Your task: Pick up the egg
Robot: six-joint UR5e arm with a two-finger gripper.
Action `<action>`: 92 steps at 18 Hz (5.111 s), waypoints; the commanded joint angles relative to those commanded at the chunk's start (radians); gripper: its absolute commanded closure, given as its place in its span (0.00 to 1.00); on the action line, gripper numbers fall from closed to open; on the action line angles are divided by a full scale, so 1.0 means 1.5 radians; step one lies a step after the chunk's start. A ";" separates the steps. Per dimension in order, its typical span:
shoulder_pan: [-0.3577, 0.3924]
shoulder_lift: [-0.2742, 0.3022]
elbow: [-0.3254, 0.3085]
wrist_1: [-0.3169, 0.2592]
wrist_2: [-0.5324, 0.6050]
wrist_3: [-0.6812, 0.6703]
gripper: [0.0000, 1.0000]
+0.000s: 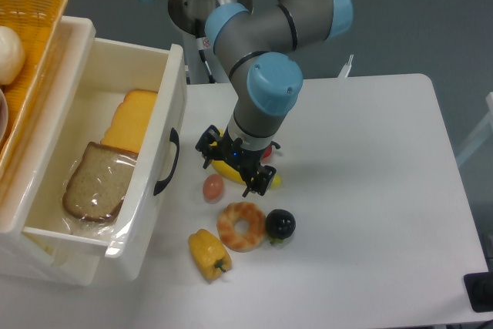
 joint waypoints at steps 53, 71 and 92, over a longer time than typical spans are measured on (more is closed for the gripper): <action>-0.035 -0.074 -0.064 0.001 0.017 0.120 0.07; -0.034 -0.081 -0.050 0.004 0.030 0.117 0.50; -0.043 -0.100 0.027 0.014 -0.003 0.107 0.00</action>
